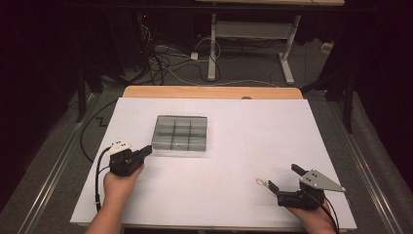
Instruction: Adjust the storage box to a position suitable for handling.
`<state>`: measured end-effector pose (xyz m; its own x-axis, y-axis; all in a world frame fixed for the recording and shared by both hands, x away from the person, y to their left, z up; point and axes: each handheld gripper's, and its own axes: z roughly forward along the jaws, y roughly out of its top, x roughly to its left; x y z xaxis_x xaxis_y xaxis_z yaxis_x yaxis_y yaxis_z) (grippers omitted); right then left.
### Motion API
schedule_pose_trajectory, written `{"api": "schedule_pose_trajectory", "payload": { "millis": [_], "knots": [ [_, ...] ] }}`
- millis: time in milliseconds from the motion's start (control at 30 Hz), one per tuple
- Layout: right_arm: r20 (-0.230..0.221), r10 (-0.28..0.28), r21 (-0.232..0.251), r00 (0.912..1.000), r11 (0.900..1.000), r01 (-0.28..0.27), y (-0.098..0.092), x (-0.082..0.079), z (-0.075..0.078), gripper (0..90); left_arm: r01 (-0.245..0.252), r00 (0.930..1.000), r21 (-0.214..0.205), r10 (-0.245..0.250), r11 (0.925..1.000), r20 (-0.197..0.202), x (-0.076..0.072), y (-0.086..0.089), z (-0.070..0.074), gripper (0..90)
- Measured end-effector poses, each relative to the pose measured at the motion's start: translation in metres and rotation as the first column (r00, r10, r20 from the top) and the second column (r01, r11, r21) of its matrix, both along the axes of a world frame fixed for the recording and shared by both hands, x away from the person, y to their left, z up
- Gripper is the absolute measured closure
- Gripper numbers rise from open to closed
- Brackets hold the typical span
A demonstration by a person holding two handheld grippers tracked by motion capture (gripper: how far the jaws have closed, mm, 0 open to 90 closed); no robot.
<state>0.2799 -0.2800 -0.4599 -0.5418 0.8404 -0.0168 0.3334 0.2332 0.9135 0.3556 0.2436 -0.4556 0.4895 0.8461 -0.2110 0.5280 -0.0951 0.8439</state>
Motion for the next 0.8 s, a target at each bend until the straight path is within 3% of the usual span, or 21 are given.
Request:
{"api": "schedule_pose_trajectory", "payload": {
  "millis": [333,800],
  "knots": [
    [-0.002,-0.015,0.007,0.9999,0.9999,0.015,-0.002,-0.001,-0.001,0.5,-0.024,0.9996,0.062,0.023,0.9978,0.014,0.045,-0.003,0.011,87.3],
    [-0.014,-0.026,0.008,0.9996,0.9996,0.026,0.004,0.007,-0.003,0.1,-0.068,0.9977,0.075,0.068,0.9949,0.002,0.095,0.007,0.016,87.3]
  ]
}}
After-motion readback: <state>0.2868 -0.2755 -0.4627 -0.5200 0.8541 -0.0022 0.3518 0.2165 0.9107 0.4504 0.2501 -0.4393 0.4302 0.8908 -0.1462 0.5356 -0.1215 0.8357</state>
